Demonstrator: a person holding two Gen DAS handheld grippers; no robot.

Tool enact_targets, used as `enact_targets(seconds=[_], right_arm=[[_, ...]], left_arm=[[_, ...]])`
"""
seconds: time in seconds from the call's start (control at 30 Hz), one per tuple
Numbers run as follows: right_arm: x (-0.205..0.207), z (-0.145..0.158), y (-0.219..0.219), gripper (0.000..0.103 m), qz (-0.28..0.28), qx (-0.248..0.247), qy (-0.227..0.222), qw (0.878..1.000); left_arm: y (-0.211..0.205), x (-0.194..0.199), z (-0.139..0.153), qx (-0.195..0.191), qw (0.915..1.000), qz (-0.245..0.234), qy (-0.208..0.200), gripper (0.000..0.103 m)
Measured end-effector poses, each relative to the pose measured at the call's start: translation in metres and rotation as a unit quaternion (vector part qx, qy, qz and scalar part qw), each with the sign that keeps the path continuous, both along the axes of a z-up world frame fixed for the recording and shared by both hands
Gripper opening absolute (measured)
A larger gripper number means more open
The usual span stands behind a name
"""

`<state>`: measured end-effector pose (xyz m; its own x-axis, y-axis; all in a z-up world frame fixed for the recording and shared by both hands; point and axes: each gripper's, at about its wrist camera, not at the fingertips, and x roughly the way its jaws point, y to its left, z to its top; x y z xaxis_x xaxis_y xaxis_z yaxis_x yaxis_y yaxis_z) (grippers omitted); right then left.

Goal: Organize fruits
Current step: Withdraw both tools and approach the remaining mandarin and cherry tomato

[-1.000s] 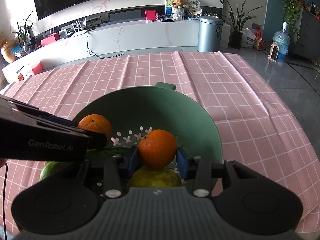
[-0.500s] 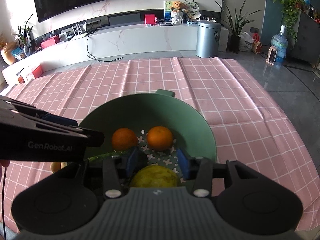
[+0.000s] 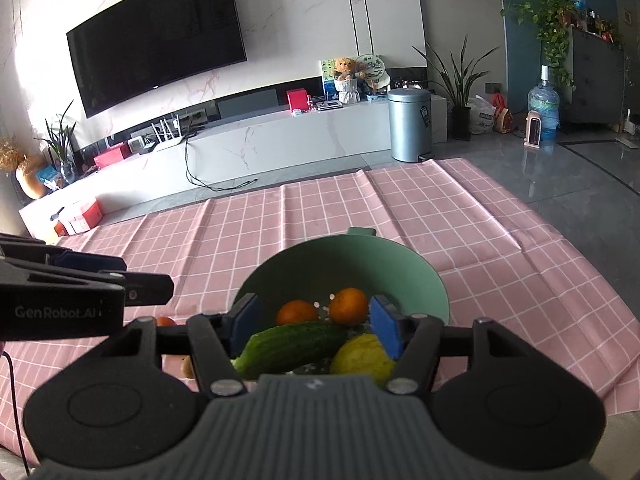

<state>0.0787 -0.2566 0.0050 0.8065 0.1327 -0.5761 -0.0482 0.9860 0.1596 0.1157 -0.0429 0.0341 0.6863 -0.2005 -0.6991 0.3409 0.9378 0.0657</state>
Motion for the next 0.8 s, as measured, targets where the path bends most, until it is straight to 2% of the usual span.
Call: enact_targets(seconds=[0.17,0.33,0.6,0.8], right_arm=[[-0.022,0.004,0.018,0.066,0.017,0.002,-0.013,1.000],[-0.039,0.001,0.029,0.066,0.023,0.009,-0.017,1.000],[-0.064,-0.018,0.049,0.066,0.051,0.000,0.002,0.999],[-0.069,-0.040,0.067,0.066,0.080,-0.012,0.037,0.996]], left_arm=[[0.016,-0.017,-0.004,0.020,0.9998,0.008,-0.005,0.059],[0.037,-0.025,-0.016,0.018,0.9996,0.019,0.009,0.059],[0.060,-0.032,-0.041,0.017,0.9989,0.024,0.037,0.059],[0.069,-0.036,-0.059,0.012,0.9980,0.018,0.060,0.059]])
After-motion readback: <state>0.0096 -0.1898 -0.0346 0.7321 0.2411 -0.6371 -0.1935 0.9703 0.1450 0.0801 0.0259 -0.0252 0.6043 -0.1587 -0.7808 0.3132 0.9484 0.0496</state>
